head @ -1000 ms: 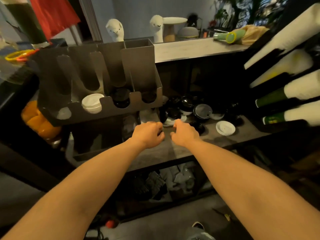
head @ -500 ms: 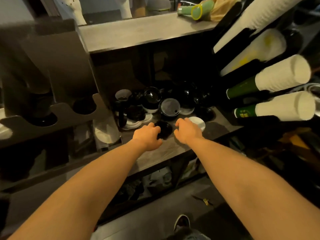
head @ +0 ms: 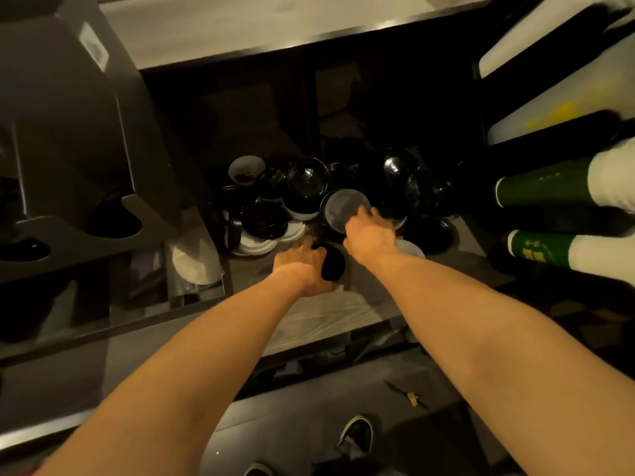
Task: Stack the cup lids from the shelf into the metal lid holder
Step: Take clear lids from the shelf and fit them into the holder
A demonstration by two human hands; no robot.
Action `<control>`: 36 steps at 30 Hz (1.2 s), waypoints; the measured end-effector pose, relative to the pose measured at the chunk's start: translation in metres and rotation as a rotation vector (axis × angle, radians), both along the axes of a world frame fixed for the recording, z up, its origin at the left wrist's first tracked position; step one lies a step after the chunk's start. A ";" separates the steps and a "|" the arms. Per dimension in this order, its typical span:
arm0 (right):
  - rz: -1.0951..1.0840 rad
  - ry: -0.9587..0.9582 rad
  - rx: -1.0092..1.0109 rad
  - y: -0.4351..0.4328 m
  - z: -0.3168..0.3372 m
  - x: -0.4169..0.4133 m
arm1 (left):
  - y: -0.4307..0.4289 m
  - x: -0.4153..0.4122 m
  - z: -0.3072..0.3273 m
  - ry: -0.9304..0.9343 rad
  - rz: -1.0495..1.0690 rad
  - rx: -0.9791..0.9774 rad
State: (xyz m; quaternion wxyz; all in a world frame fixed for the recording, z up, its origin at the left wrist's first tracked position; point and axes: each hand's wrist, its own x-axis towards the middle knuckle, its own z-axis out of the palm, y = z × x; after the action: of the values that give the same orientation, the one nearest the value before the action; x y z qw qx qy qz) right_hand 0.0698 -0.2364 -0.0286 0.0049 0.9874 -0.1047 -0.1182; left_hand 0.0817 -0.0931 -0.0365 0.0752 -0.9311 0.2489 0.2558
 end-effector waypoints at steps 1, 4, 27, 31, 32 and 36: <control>0.008 0.017 -0.011 -0.001 -0.002 0.003 | -0.002 0.001 -0.001 0.000 0.008 0.001; 0.041 0.089 -0.039 -0.004 -0.003 0.007 | -0.005 0.005 -0.005 0.013 0.034 -0.003; 0.071 -0.470 0.298 0.004 0.043 -0.009 | 0.026 0.001 0.031 -0.108 0.102 -0.433; 0.096 -0.513 0.302 0.029 0.060 -0.017 | 0.048 -0.003 0.057 -0.186 0.041 -0.441; 0.087 -0.515 0.298 0.035 0.065 -0.018 | 0.055 -0.004 0.064 -0.205 0.021 -0.431; -0.002 -0.484 0.332 0.073 0.089 -0.033 | 0.096 -0.014 0.090 -0.231 0.010 -0.497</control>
State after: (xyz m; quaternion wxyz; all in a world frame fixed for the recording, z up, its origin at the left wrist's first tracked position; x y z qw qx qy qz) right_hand 0.0368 -0.1638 0.0605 -0.1821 0.9741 -0.0832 0.1055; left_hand 0.0674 0.0030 0.0537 -0.1290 -0.9452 0.2890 0.0796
